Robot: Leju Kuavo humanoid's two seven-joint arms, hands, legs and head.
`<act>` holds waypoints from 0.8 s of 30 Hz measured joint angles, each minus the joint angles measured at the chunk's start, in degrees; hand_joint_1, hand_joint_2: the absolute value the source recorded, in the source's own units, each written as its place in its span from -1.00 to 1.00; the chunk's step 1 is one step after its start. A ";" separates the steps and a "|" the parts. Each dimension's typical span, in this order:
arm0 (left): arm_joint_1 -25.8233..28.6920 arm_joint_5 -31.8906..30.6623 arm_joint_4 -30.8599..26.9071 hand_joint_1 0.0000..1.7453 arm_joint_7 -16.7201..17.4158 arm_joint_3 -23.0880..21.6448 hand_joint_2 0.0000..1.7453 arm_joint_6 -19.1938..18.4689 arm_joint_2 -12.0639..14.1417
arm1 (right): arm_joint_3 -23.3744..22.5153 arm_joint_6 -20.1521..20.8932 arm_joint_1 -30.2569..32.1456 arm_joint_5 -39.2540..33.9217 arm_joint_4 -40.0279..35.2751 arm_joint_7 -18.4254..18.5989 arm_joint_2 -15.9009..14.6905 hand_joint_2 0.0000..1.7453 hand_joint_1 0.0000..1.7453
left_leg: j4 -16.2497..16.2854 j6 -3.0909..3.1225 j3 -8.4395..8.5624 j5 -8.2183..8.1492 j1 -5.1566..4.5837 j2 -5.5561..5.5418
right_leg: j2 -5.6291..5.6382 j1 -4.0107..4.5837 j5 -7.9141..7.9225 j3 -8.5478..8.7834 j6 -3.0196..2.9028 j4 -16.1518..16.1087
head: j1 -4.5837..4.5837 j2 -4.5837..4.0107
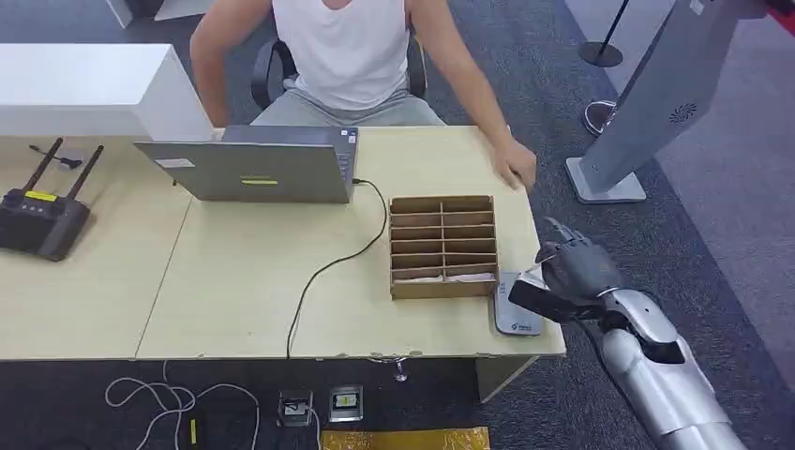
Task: Pass the card to the sensor for recognition and then transmit it.
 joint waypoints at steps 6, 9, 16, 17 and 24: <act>0.00 -0.22 0.00 -1.00 -0.39 -0.02 -1.00 0.00 -0.04 | 0.00 -0.18 1.72 0.76 0.00 0.28 -0.07 1.00 1.00 | 0.00 0.00 0.00 0.00 0.00 0.00 | 0.00 0.00 0.00 0.00 0.00 0.00 | 0.00 0.00; 0.00 -0.35 0.00 -1.00 -0.50 -0.02 -1.00 -0.02 -0.13 | 0.00 -0.24 2.57 1.20 0.02 0.28 -0.07 1.00 1.00 | 0.00 0.00 0.00 0.00 0.00 0.00 | 0.00 0.00 0.00 0.00 0.00 0.00 | 0.00 0.00; -0.02 -0.37 0.00 -1.00 -0.50 -0.02 -1.00 -0.02 -0.13 | 0.07 -0.63 3.85 1.51 0.04 0.24 -0.04 1.00 1.00 | 0.00 -0.01 0.01 -0.01 0.00 0.01 | 0.02 0.00 0.00 0.00 0.00 0.00 | 0.00 0.00; -0.03 -0.39 0.00 -1.00 -0.52 -0.02 -1.00 -0.02 -0.13 | 0.07 -0.76 3.98 1.51 0.04 0.24 -0.04 1.00 1.00 | 0.00 -0.01 0.02 -0.01 0.00 0.02 | 0.02 0.00 0.00 0.00 0.00 0.00 | 0.00 0.00; -0.03 -0.39 0.00 -1.00 -0.61 -0.02 -1.00 0.00 -0.15 | 0.07 -0.96 4.45 1.49 0.07 0.13 0.00 1.00 1.00 | -0.01 -0.01 0.05 0.00 0.00 0.03 | 0.02 0.00 0.00 0.03 0.00 0.00 | 0.00 0.00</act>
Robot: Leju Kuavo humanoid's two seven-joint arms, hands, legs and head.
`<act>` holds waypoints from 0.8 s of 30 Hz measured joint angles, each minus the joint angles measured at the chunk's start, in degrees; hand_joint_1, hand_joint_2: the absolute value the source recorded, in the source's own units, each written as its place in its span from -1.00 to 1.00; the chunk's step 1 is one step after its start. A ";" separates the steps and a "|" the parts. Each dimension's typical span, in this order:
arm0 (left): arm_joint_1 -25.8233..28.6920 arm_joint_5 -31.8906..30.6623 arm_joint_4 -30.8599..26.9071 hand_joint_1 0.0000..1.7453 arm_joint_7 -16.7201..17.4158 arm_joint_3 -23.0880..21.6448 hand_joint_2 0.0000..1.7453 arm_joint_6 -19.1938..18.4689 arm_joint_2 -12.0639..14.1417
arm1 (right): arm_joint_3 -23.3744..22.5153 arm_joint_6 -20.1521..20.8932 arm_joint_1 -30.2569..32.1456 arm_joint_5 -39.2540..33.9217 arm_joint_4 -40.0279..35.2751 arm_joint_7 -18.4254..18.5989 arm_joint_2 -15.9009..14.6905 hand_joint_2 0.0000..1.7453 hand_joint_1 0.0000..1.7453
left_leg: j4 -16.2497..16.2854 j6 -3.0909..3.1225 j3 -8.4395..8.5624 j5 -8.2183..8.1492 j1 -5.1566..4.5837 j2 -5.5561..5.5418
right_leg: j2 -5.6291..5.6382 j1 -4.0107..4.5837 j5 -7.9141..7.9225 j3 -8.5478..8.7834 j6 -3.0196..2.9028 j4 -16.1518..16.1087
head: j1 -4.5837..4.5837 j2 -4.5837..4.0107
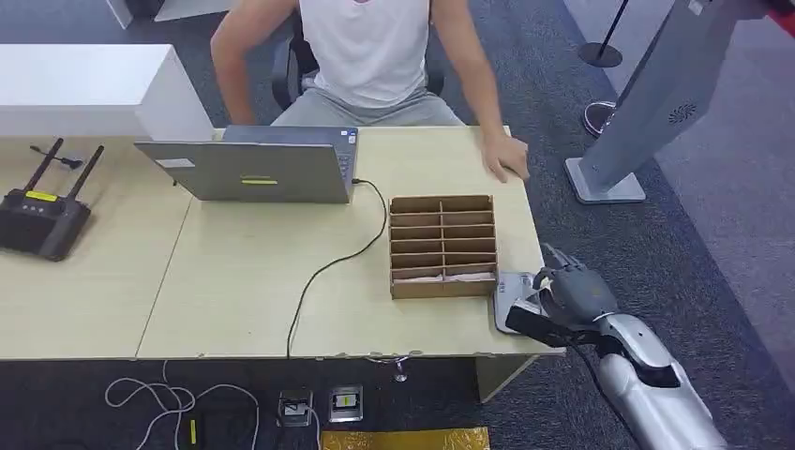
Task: Pass the card to the sensor for recognition and then transmit it.
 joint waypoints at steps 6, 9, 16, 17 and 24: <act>0.00 0.00 0.00 -1.00 0.02 0.00 -1.00 0.00 0.00 | 0.00 0.04 0.18 0.04 0.02 -0.02 0.09 1.00 1.00 | 0.00 0.00 0.00 0.00 0.00 0.00 | 0.00 0.00 0.00 0.01 0.00 0.00 | 0.00 0.00; 0.00 0.00 0.00 -1.00 0.02 0.00 -1.00 0.04 0.00 | 0.04 0.20 0.56 0.07 0.02 -0.09 0.22 1.00 1.00 | 0.00 0.00 0.00 0.00 0.00 0.00 | 0.00 0.00 0.00 0.01 0.00 0.00 | 0.00 0.00; -0.03 0.00 0.00 -1.00 0.00 0.00 -1.00 0.48 0.00 | 1.18 -0.39 1.18 0.04 0.02 0.04 1.05 1.00 1.00 | -0.01 -0.02 0.04 -0.02 0.00 0.01 | 0.02 0.00 0.00 0.04 0.00 0.00 | 0.00 0.00; -0.03 0.00 0.00 -1.00 0.00 0.00 -1.00 0.48 0.00 | 1.22 -0.39 1.09 0.04 0.02 0.07 1.07 1.00 1.00 | 0.00 -0.02 0.05 -0.02 0.00 0.01 | 0.01 0.00 0.00 0.05 0.00 0.00 | 0.00 0.00; -0.03 0.02 0.00 -1.00 -0.07 0.00 -1.00 0.57 0.00 | 1.49 -0.31 0.60 0.09 0.07 0.04 1.09 1.00 1.00 | 0.00 -0.02 0.06 -0.02 0.00 0.01 | 0.01 0.00 0.00 0.06 0.00 0.00 | 0.00 0.00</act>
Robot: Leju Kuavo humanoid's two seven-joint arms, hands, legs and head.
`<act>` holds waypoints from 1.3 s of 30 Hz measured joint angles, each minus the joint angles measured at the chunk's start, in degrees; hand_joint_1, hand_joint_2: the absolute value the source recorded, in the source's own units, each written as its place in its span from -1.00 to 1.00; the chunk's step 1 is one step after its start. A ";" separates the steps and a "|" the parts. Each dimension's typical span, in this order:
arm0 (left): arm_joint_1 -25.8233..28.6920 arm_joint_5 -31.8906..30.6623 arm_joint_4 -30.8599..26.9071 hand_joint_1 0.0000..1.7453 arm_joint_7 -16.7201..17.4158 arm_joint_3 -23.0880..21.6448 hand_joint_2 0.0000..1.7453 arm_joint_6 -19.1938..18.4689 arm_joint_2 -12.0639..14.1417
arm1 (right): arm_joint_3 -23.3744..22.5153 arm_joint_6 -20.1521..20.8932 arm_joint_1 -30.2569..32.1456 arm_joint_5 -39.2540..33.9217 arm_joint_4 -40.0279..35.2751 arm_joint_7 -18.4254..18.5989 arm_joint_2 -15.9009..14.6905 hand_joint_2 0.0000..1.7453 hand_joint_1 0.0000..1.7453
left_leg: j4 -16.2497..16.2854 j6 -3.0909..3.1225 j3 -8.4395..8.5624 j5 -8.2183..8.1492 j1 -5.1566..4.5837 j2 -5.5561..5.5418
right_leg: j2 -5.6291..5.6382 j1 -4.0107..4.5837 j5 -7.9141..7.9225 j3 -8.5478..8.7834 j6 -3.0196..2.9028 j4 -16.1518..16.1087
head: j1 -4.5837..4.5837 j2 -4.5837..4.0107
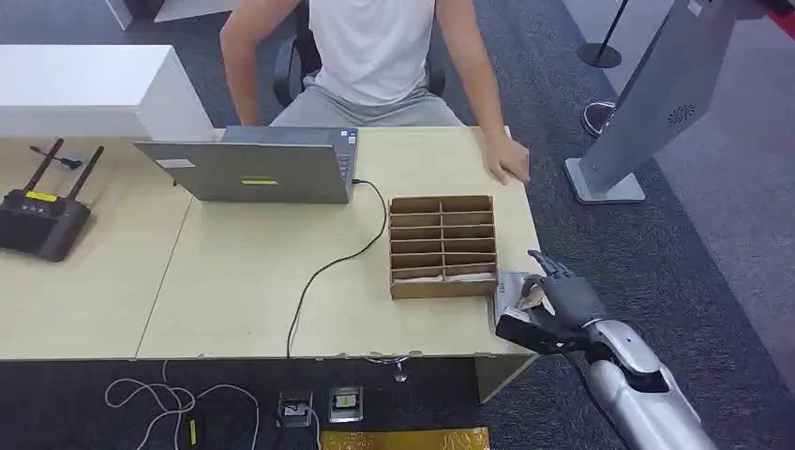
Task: Pass the card to the sensor for recognition and then transmit it.
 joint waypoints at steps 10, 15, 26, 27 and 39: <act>0.00 -0.39 0.00 -1.00 -0.66 0.00 -1.00 0.96 0.00 | -0.39 -1.14 -8.43 1.99 0.57 -0.83 -1.03 1.00 1.00 | 0.01 0.00 -0.03 0.01 -0.01 0.02 | 0.02 -0.01 0.04 -0.05 -0.02 0.01 | 0.00 0.00; -0.06 -0.57 0.00 -1.00 -0.66 0.00 -1.00 0.70 0.02 | -1.92 -0.92 -17.32 3.06 0.57 -1.59 -1.90 1.00 1.00 | 0.02 0.01 -0.03 0.03 -0.01 0.05 | 0.07 -0.01 0.04 -0.06 -0.02 0.01 | 0.00 0.00; -1.08 -1.88 0.00 -1.00 -0.37 -0.02 -1.00 -0.02 0.00 | -2.45 -2.71 -32.18 6.36 4.74 -5.75 -1.49 1.00 1.00 | 0.01 0.01 -0.15 0.03 -0.01 0.02 | 0.00 0.00 0.04 -0.10 -0.02 0.03 | 0.00 0.00; -1.22 -1.97 0.00 -1.00 -0.33 -0.04 -1.00 -0.13 0.00 | -2.38 -3.13 -33.80 7.02 6.21 -6.19 -0.87 1.00 1.00 | 0.01 0.01 -0.15 0.03 0.00 0.01 | 0.00 0.00 0.04 -0.10 -0.02 0.03 | 0.00 0.00; -2.15 -3.61 0.00 -1.00 0.11 -0.42 -1.00 -0.74 -0.28 | -1.01 -6.73 -42.98 9.90 22.82 -5.79 6.94 1.00 1.00 | 0.01 0.01 -0.19 0.04 0.02 -0.01 | -0.01 0.02 0.04 -0.13 -0.02 0.04 | 0.02 0.00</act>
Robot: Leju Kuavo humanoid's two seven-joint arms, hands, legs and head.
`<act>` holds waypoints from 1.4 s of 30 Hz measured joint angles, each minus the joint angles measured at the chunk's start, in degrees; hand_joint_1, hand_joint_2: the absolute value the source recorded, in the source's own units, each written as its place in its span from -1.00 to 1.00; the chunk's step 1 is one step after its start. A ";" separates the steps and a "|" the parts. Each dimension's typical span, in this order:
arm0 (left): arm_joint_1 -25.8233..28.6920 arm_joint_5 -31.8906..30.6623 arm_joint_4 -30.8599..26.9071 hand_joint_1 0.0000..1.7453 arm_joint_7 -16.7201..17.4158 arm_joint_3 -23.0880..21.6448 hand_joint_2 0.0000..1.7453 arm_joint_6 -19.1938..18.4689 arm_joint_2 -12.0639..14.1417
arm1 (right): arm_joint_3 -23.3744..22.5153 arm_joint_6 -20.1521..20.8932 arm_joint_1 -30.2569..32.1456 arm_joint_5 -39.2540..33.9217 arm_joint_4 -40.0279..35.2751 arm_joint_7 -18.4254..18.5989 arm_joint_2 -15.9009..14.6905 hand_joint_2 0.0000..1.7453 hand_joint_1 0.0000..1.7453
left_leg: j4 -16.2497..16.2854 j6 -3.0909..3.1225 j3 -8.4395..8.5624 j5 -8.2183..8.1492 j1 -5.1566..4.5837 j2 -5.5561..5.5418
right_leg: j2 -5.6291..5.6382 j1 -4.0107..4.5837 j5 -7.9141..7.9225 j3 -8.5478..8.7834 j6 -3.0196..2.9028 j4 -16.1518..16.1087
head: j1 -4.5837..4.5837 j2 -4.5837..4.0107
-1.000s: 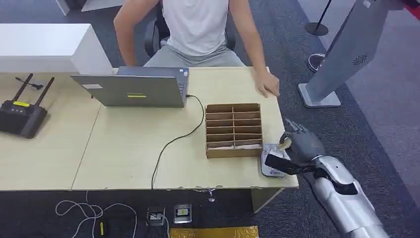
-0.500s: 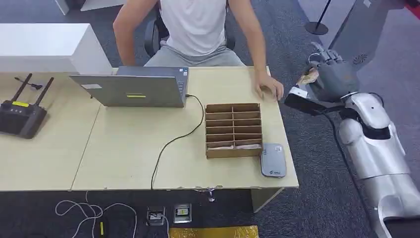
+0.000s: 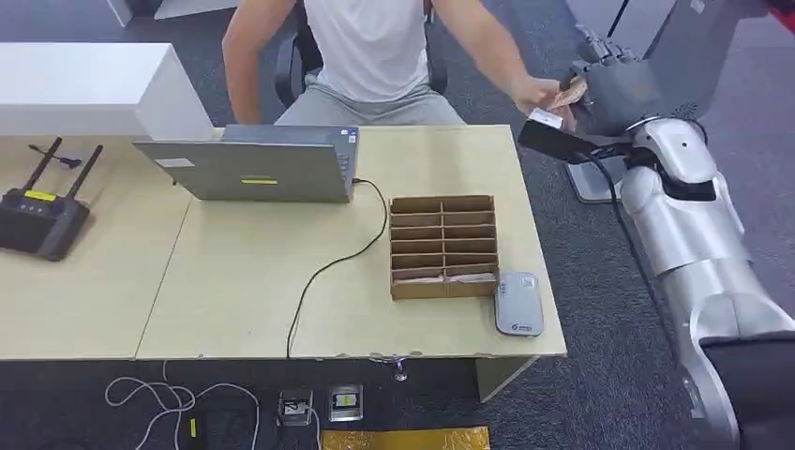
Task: Pass the card to the sensor for recognition and then transmit it.
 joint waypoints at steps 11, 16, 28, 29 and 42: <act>-0.74 -1.20 0.00 -1.00 0.09 -0.61 -1.00 -1.03 0.00 | 1.01 0.13 -5.49 0.73 12.14 2.86 5.10 1.00 1.00 | 0.00 0.00 0.03 0.00 0.01 0.00 | 0.00 0.02 0.00 0.00 0.00 0.00 | -0.02 0.00; -0.85 -1.29 0.00 -1.00 0.20 -1.05 -1.00 -1.66 0.18 | 1.03 -0.39 -6.19 0.33 15.34 3.32 5.95 1.00 -1.00 | 0.01 0.00 0.03 0.01 0.01 0.00 | -0.01 0.02 0.00 0.00 0.00 -0.01 | -0.02 0.00; -0.84 -1.14 0.00 -1.00 0.26 -1.14 -1.00 -1.86 0.66 | 1.01 -3.28 -6.62 -0.04 19.21 4.02 7.05 1.00 -1.00 | 0.01 -0.01 0.03 0.01 0.02 0.00 | 0.00 0.02 0.00 0.00 0.00 0.00 | -0.02 0.00; -0.85 -1.16 0.00 -1.00 0.26 -1.14 -1.00 -1.86 0.66 | 1.01 -3.81 -6.75 -0.19 19.43 4.16 7.07 1.00 -1.00 | 0.01 -0.01 0.03 0.01 0.02 0.00 | 0.00 0.02 0.00 0.00 0.00 0.00 | -0.02 0.00; -0.17 0.06 0.00 -1.00 0.24 -1.14 -1.00 -1.07 0.87 | -2.79 -10.75 -11.93 -20.38 20.41 -5.55 7.94 1.00 -1.00 | 0.01 -0.01 0.03 0.01 0.02 0.01 | 0.01 0.02 0.00 0.00 0.00 0.00 | -0.02 0.00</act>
